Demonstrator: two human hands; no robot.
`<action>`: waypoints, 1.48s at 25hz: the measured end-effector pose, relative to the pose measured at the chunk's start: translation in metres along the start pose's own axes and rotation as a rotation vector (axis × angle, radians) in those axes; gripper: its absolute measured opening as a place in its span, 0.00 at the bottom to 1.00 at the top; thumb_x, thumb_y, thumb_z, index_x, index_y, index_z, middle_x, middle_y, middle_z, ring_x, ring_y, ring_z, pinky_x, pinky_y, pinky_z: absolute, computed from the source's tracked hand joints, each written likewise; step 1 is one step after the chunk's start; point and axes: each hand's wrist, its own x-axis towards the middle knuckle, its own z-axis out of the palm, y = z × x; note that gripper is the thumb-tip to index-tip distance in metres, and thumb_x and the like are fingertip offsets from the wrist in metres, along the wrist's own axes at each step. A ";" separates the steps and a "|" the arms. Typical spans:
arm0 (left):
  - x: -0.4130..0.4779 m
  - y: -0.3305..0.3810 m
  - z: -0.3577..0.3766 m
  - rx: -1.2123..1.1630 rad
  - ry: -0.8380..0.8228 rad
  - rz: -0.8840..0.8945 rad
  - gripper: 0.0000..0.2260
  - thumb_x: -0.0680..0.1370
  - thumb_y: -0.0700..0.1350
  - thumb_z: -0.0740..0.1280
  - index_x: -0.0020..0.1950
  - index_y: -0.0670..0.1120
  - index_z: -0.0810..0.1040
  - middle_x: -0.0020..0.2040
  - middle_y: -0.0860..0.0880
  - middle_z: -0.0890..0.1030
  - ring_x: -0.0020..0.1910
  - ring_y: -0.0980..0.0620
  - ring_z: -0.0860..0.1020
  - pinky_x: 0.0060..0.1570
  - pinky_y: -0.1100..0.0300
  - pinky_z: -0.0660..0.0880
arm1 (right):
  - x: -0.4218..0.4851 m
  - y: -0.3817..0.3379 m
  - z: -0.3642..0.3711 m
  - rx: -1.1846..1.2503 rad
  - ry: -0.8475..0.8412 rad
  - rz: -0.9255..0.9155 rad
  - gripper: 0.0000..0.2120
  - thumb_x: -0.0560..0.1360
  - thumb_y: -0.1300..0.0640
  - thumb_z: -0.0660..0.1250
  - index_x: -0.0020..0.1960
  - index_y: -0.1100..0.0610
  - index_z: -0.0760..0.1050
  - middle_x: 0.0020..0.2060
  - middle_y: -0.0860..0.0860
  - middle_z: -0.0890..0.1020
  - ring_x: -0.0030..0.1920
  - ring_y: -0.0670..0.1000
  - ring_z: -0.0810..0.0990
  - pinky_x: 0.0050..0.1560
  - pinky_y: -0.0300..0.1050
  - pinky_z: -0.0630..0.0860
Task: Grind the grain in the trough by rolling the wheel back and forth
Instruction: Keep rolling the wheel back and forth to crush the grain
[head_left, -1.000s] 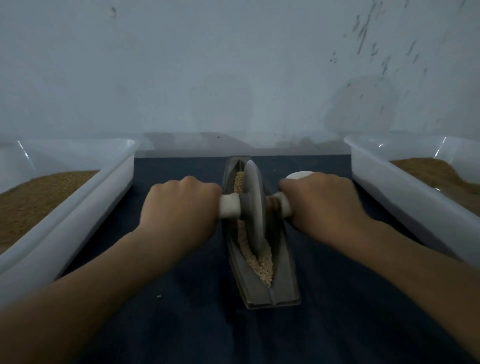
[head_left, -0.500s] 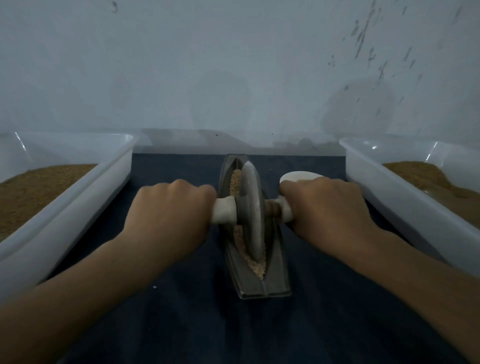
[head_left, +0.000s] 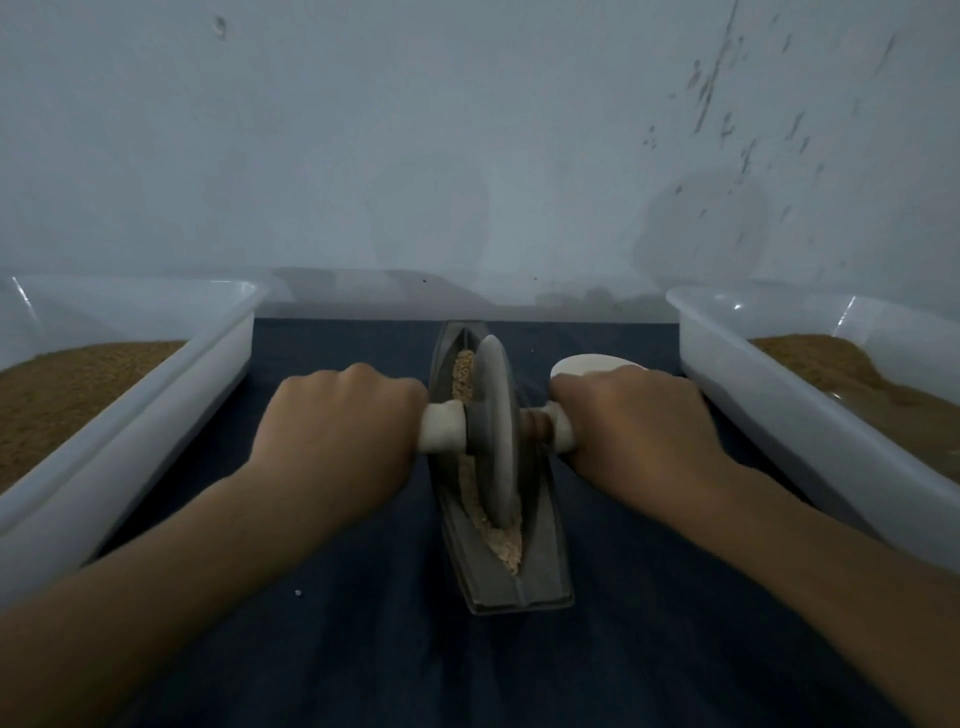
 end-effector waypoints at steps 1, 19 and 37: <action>-0.005 -0.003 -0.003 -0.012 0.068 0.018 0.26 0.58 0.50 0.77 0.35 0.55 0.57 0.28 0.56 0.51 0.24 0.57 0.46 0.29 0.67 0.47 | -0.005 0.002 -0.003 -0.005 0.044 -0.029 0.21 0.65 0.51 0.68 0.38 0.46 0.53 0.28 0.46 0.68 0.26 0.51 0.68 0.25 0.38 0.53; 0.010 0.008 0.016 0.057 -0.115 -0.112 0.13 0.69 0.50 0.72 0.36 0.52 0.68 0.28 0.53 0.62 0.23 0.53 0.60 0.25 0.61 0.55 | 0.019 -0.004 0.013 -0.006 0.012 0.057 0.17 0.66 0.56 0.72 0.37 0.49 0.62 0.29 0.49 0.72 0.28 0.55 0.70 0.26 0.41 0.61; 0.063 -0.011 0.053 -0.040 -0.117 -0.173 0.05 0.75 0.49 0.67 0.47 0.49 0.76 0.38 0.48 0.75 0.37 0.43 0.77 0.35 0.54 0.66 | 0.076 -0.010 0.017 -0.039 -0.192 0.178 0.04 0.76 0.52 0.69 0.50 0.51 0.77 0.46 0.54 0.82 0.44 0.59 0.81 0.38 0.48 0.70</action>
